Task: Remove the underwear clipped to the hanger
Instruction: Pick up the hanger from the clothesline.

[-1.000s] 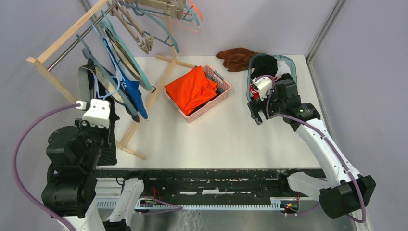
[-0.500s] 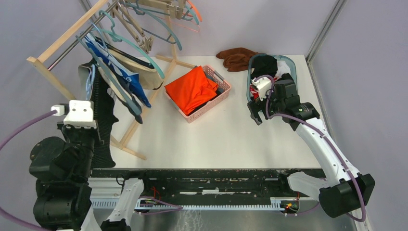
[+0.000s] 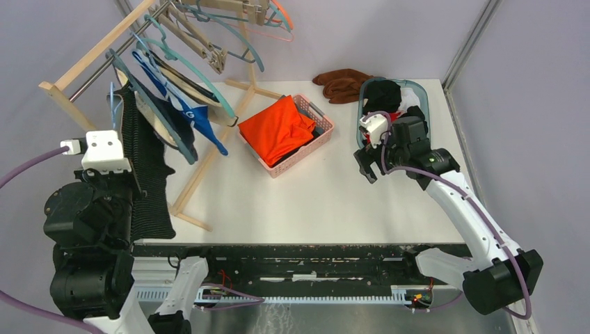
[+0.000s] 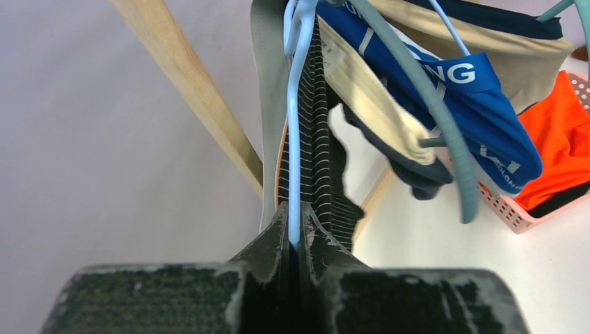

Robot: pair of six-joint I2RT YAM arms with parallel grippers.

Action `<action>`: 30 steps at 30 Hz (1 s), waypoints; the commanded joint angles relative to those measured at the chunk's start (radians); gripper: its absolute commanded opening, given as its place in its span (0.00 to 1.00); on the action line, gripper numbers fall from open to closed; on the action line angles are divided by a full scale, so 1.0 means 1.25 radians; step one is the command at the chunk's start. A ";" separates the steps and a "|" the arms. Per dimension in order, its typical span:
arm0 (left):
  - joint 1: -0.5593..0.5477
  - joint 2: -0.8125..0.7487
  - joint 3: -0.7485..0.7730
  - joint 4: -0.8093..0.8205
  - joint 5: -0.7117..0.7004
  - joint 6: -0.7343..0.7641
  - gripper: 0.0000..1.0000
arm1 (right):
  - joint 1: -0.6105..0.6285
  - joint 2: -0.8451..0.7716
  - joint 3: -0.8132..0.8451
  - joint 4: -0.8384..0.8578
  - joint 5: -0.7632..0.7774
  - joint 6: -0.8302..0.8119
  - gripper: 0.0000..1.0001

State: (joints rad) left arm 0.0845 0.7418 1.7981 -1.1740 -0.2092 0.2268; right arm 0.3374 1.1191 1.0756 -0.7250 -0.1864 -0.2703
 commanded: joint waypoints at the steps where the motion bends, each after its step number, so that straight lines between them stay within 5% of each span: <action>1: 0.021 -0.027 -0.008 0.024 -0.016 -0.011 0.03 | 0.021 0.000 0.032 0.008 0.001 -0.019 1.00; 12: 0.023 -0.075 0.005 -0.040 -0.021 0.014 0.03 | 0.059 0.031 0.035 0.007 0.044 -0.023 1.00; 20: 0.032 -0.060 0.079 -0.204 0.143 0.087 0.03 | 0.060 0.029 0.033 0.013 0.037 -0.017 1.00; 30: 0.070 -0.180 -0.142 -0.229 0.328 0.331 0.03 | 0.061 0.043 0.033 0.012 0.047 -0.017 1.00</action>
State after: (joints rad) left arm 0.1516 0.5606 1.7096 -1.4662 0.0456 0.4503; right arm 0.4061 1.1637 1.0760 -0.7345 -0.1478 -0.2897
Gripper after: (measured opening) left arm 0.062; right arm 0.999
